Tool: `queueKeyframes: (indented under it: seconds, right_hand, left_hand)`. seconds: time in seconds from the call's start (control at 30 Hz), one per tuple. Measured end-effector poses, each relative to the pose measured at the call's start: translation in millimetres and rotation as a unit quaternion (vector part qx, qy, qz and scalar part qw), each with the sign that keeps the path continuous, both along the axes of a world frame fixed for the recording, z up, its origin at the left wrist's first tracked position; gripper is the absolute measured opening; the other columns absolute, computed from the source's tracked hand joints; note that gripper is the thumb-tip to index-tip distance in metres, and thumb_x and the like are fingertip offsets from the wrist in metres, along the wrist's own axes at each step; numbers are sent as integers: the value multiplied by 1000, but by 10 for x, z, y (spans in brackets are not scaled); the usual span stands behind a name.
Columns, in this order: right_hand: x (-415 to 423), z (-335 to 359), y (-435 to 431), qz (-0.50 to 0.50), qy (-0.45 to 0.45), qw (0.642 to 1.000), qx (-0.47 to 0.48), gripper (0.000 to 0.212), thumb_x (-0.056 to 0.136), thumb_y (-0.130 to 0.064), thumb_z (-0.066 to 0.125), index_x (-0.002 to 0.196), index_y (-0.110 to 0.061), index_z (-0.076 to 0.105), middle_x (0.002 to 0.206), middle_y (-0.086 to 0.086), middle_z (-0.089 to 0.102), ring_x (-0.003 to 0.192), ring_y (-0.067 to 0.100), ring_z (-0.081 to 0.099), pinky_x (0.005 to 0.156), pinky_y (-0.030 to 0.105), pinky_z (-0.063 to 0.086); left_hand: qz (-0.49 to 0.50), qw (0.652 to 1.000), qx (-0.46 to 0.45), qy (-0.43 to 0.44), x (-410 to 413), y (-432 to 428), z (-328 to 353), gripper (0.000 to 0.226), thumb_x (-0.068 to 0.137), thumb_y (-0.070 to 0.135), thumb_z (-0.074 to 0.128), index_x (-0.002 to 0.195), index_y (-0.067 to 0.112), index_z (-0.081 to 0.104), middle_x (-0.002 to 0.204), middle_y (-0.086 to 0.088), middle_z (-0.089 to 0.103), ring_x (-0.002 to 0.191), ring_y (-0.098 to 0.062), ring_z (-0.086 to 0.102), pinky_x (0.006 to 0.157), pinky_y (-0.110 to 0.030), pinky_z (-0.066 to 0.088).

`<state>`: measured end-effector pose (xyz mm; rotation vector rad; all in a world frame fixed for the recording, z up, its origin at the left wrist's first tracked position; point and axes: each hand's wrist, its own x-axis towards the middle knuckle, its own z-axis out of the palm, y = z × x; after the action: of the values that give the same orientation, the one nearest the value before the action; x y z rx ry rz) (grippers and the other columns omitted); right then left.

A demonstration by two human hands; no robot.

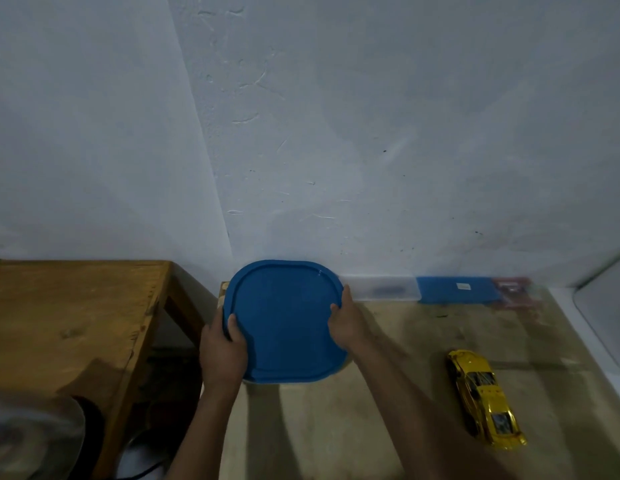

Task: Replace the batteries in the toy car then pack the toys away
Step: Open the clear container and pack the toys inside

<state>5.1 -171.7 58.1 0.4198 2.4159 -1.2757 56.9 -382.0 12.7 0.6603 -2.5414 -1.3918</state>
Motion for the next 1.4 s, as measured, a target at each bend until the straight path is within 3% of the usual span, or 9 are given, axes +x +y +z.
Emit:
queueKeyframes:
  seconds: [0.23, 0.37, 0.5, 0.6, 0.77, 0.93, 1.1, 1.2, 1.4]
  right_hand:
    - [293, -280, -139, -79, 125, 988, -31, 50, 105, -28, 26, 154, -29, 15, 132, -1, 54, 104, 11, 52, 94, 29, 44]
    - [193, -340, -106, -9, 116, 993, -6, 53, 105, -25, 25, 154, -32, 6, 139, 3, 47, 107, 15, 52, 94, 34, 45]
    - [70, -237, -99, 45, 102, 987, 112, 64, 100, -10, 27, 154, -24, -2, 161, -3, 9, 124, 17, 41, 101, 34, 39]
    - [-55, -216, -140, 97, 116, 979, 135, 68, 98, -9, 32, 155, -17, -3, 162, -4, -5, 119, 24, 48, 92, 39, 48]
    - [-124, -253, -148, 80, 146, 979, 117, 55, 104, -24, 28, 155, -19, 7, 162, -5, 5, 122, 21, 49, 95, 32, 46]
    - [-90, -376, -113, 40, 188, 977, 91, 50, 104, -25, 29, 153, -22, 19, 159, -10, 18, 127, 13, 44, 97, 21, 37]
    - [-89, -406, -70, 18, 193, 978, 83, 53, 102, -8, 30, 152, -25, 26, 158, -15, 23, 102, -2, 44, 86, 13, 35]
    - [-53, -403, -99, -28, 214, 975, 49, 47, 104, -17, 30, 150, -26, 32, 153, -12, 33, 123, 6, 48, 93, 16, 35]
    - [-3, -335, -137, -88, 188, 976, 70, 43, 105, -28, 30, 147, -27, 37, 144, -4, 43, 115, 20, 55, 85, 30, 44]
  left_hand:
    - [-34, 999, -9, 3, 54, -99, 15, 32, 106, 26, 38, 132, 16, 54, 102, -3, 63, 95, -20, 63, 76, -30, 49]
    - [-48, 998, -39, -4, 34, -19, 80, 48, 107, 21, 34, 154, 23, 28, 116, 6, 51, 102, -13, 56, 85, -33, 48]
    - [-95, 979, -148, -104, -109, -67, 114, 67, 104, 23, 34, 159, 29, -3, 128, -9, 47, 74, -17, 54, 58, -33, 46]
    - [-133, 967, -159, -148, -227, -141, 141, 74, 101, 27, 37, 157, 36, -9, 137, -14, 44, 73, -18, 55, 59, -31, 46]
    - [-118, 981, -109, -107, -311, -165, 118, 75, 90, 44, 41, 154, 45, 2, 134, -13, 52, 93, -27, 60, 83, -42, 55]
    - [-105, 989, -84, -55, -290, -142, 56, 73, 90, 44, 44, 155, 44, 10, 137, -6, 51, 99, -22, 58, 86, -42, 54]
    - [-84, 993, -67, -39, -291, -107, 89, 71, 96, 35, 53, 156, 43, 15, 124, 0, 52, 103, -20, 56, 87, -37, 51]
    - [-55, 997, -47, -15, -257, -65, 105, 63, 99, 33, 50, 156, 39, 24, 111, 7, 54, 98, -13, 56, 85, -33, 48]
    - [-17, 998, -54, -23, -273, -103, 59, 49, 105, 33, 38, 154, 32, 34, 81, -1, 66, 73, -17, 64, 71, -37, 58]
